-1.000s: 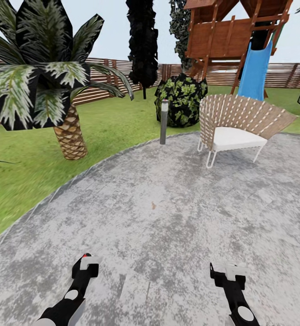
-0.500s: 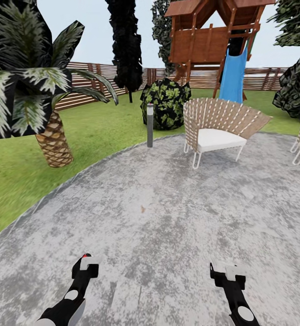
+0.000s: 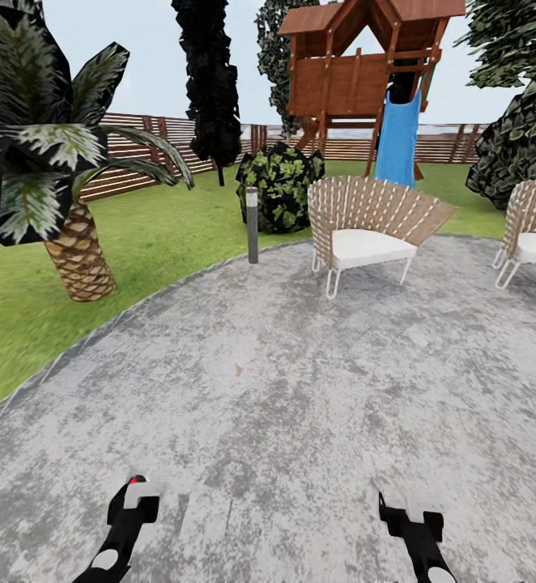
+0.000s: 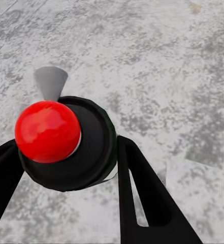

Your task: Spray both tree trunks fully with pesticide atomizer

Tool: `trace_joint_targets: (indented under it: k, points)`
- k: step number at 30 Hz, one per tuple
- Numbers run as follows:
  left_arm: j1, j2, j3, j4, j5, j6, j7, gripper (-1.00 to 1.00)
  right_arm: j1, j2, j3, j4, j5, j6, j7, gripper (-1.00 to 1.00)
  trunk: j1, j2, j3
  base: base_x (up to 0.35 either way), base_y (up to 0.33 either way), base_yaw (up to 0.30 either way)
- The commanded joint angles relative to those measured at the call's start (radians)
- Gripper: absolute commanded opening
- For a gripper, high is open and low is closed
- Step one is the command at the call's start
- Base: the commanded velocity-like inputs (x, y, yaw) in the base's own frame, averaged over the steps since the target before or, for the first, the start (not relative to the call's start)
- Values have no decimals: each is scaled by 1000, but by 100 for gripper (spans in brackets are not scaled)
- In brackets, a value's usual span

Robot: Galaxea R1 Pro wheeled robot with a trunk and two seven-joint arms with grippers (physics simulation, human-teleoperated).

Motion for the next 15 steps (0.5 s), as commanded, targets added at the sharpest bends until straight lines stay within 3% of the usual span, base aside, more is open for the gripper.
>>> trace_joint_targets:
  k: [1, 7, 11, 15]
  points:
    - [15, 3, -1, -19, -2, 0, 0, -100, 0, -1, 0, 19, -1, 0, 0, 100, 0, 0, 0, -143, -247, -8]
    - [106, 5, -1, -129, -1, 4, 5, -100, 0, -1, -1, 120, -3, -4, 4, 100, 0, 0, 0, -66, -262, -175]
    - [134, 1, -1, -143, -3, 5, 8, -100, 0, -1, -1, 150, -2, -19, 4, 100, 0, 0, 0, -8, -273, -257]
    - [165, 3, 1, -143, -3, 7, 11, -100, 0, -1, 2, 179, 0, -83, 6, 100, 0, 0, 0, -1, -276, -166]
